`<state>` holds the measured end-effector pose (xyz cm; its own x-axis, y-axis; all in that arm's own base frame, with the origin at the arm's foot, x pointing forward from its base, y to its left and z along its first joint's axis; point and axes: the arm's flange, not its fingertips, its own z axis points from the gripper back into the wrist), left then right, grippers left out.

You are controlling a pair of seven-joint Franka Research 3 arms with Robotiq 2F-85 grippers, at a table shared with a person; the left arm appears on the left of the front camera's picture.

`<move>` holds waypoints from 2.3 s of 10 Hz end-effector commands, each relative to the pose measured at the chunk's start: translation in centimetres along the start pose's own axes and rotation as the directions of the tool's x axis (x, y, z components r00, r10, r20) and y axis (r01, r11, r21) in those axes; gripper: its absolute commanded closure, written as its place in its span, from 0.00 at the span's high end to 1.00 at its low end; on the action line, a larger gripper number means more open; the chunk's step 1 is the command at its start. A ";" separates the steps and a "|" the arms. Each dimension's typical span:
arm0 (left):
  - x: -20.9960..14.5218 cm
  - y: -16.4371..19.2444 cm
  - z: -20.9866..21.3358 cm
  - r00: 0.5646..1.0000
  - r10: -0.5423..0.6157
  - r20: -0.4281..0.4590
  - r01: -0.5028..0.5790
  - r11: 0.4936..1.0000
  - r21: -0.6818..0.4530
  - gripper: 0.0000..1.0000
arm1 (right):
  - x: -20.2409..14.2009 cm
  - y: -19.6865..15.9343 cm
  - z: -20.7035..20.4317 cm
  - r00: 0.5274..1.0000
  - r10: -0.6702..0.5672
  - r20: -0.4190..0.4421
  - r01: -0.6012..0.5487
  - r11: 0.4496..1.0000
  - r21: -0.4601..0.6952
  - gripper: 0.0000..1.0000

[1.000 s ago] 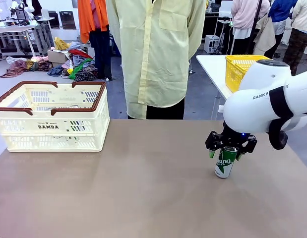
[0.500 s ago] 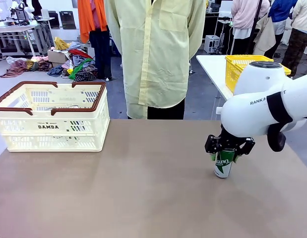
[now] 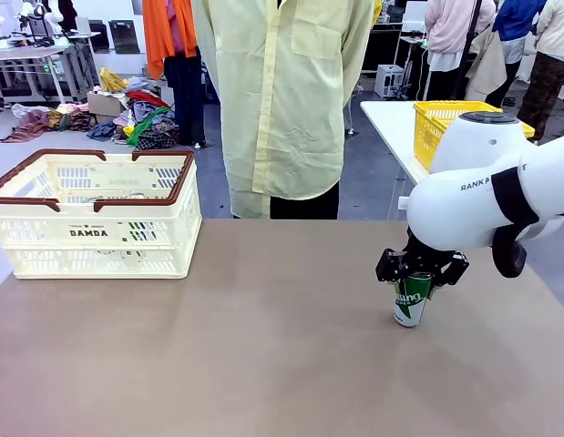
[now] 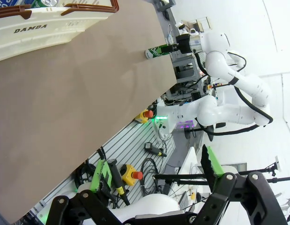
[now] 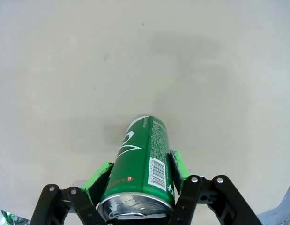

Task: Place the drinks into the Shopping basket.
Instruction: Pick up one drink and place it into the Shopping basket.

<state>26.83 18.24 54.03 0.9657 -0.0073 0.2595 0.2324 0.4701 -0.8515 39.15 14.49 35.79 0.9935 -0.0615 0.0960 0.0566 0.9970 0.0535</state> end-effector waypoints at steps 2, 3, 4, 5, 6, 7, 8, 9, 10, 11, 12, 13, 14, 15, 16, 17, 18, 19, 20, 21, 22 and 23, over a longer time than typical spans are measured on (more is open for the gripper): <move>0.0 -0.4 0.0 1.000 0.007 0.008 -0.007 1.000 -0.016 1.00 | 0.7 -0.2 2.8 0.999 0.032 -0.034 -0.032 0.999 0.016 0.00; 0.0 -0.4 0.0 1.000 0.007 0.008 -0.007 1.000 -0.016 1.00 | 1.3 -0.2 5.3 0.997 0.040 -0.064 -0.038 0.999 0.030 0.00; 0.0 -0.4 0.0 1.000 0.007 0.008 -0.007 1.000 -0.016 1.00 | 2.3 0.5 8.4 0.996 0.041 -0.077 -0.038 0.999 0.036 0.00; 0.0 -0.4 0.0 1.000 0.007 0.008 -0.007 1.000 -0.016 1.00 | 3.3 2.5 11.5 0.989 0.139 -0.045 -0.135 0.988 0.077 0.00; 0.0 -0.4 0.0 1.000 0.007 0.008 -0.007 1.000 -0.016 1.00 | 4.1 5.5 13.3 0.980 0.199 0.011 -0.199 0.973 0.114 0.00; 0.0 -0.4 0.0 1.000 0.007 0.008 -0.007 1.000 -0.016 1.00 | 4.4 9.5 14.0 0.966 0.257 0.014 -0.253 0.938 0.237 0.00; 0.0 -0.4 0.0 1.000 0.007 0.008 -0.007 1.000 -0.016 1.00 | 4.6 14.2 13.7 0.966 0.258 0.015 -0.252 0.926 0.282 0.00; 0.0 -0.4 0.0 1.000 0.007 0.008 -0.007 1.000 -0.016 1.00 | 4.5 19.4 12.6 0.970 0.241 0.012 -0.234 0.924 0.304 0.00; 0.0 -0.4 0.0 1.000 0.007 0.008 -0.007 1.000 -0.016 1.00 | 4.2 23.5 10.9 0.973 0.233 0.006 -0.224 0.929 0.294 0.00; 0.0 -0.4 0.0 1.000 0.007 0.008 -0.007 1.000 -0.016 1.00 | 3.6 26.7 8.9 0.972 0.233 0.018 -0.230 0.942 0.246 0.00; 0.0 -0.4 0.0 1.000 0.007 0.008 -0.007 1.000 -0.016 1.00 | 2.9 29.2 6.7 0.966 0.259 -0.015 -0.247 0.938 0.243 0.00; 0.0 -0.4 0.0 1.000 0.007 0.008 -0.007 1.000 -0.016 1.00 | 2.3 30.6 4.4 0.966 0.257 0.009 -0.255 0.954 0.158 0.00; 0.0 -0.4 0.0 1.000 0.007 0.008 -0.007 1.000 -0.016 1.00 | 1.8 31.2 2.8 0.959 0.280 -0.049 -0.269 0.949 0.164 0.00; 0.0 -0.4 0.0 1.000 0.007 0.008 -0.007 1.000 -0.016 1.00 | 1.5 31.2 1.9 0.958 0.278 -0.064 -0.266 0.952 0.150 0.00; 0.0 -0.4 0.0 1.000 0.007 0.008 -0.007 1.000 -0.016 1.00 | 1.2 31.1 1.8 0.960 0.276 -0.048 -0.268 0.954 0.138 0.00; 0.0 -0.4 0.0 1.000 0.007 0.008 -0.007 1.000 -0.016 1.00 | 0.8 30.5 2.3 0.946 0.315 -0.070 -0.304 0.943 0.134 0.00; 0.0 -0.4 0.0 1.000 0.007 0.008 -0.007 1.000 -0.016 1.00 | 0.8 30.4 -0.2 0.948 0.309 -0.070 -0.294 0.941 0.169 0.00; 0.0 -0.4 0.0 1.000 0.007 0.008 -0.007 1.000 -0.016 1.00 | 0.8 30.4 -0.2 0.948 0.309 -0.070 -0.294 0.941 0.169 0.00; 0.0 -0.4 0.0 1.000 0.007 0.008 -0.007 1.000 -0.016 1.00 | 0.8 30.4 -0.2 0.948 0.309 -0.070 -0.294 0.941 0.169 0.00; 0.0 -0.4 0.0 1.000 0.007 0.008 -0.007 1.000 -0.016 1.00 | 0.8 30.4 -0.2 0.948 0.309 -0.070 -0.294 0.941 0.169 0.00; 0.0 -0.4 0.0 1.000 0.007 0.008 -0.007 1.000 -0.016 1.00 | 0.8 30.4 -0.2 0.948 0.309 -0.070 -0.294 0.941 0.169 0.00; 0.0 -0.4 0.0 1.000 0.007 0.008 -0.007 1.000 -0.016 1.00 | 0.9 30.2 -0.7 0.946 0.310 -0.093 -0.293 0.943 0.156 0.00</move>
<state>26.82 18.23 54.05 0.9658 -0.0072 0.2594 0.2322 0.4702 -0.8515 41.82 44.56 36.71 0.9670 0.2543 0.0124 -0.2525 0.9515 0.1760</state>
